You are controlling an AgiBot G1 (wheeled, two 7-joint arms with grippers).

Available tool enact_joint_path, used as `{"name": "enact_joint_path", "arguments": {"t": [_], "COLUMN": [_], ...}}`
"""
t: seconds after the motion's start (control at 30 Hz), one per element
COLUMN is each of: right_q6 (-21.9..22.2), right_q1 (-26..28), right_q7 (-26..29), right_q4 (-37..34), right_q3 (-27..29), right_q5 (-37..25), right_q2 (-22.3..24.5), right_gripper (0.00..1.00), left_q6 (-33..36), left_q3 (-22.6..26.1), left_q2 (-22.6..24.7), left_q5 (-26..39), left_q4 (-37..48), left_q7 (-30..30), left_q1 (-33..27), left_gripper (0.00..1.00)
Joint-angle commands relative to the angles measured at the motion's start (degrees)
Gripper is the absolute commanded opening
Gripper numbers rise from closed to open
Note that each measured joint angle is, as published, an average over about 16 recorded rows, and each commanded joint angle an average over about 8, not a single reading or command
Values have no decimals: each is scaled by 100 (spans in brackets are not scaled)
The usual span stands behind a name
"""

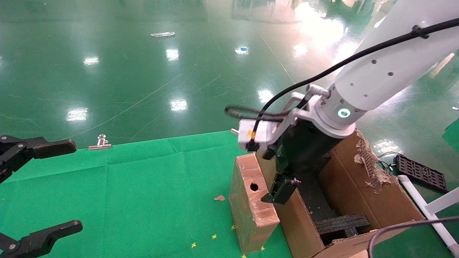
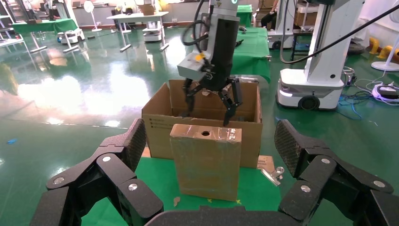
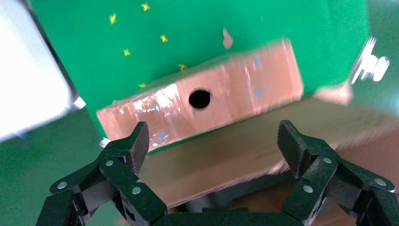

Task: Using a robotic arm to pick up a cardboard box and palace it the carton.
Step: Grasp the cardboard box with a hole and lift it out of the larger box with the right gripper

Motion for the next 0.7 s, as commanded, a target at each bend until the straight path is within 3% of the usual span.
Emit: {"name": "enact_joint_path", "arguments": {"t": [0.03,0.27,0.7], "right_q6": [-39,-38,274], "right_q1": [45,-198,-561], "right_q7": [579,1534,1953], "right_q4": [-70,-862,-1297], "right_q3": [-36,-144,-323], "right_q5": [97,565,451], "right_q2": [58,-13,-281], "right_gripper": [100,100,100], "left_q6": [0,-2,-4], "left_q3": [1,4,9], "left_q2": [0,-2,-4], "left_q5": [-1,-3,-6], "left_q4": [0,0,0], "left_q7": [0,2,4], "left_q1": [0,-1,-2], "left_gripper": [100,100,100]}}
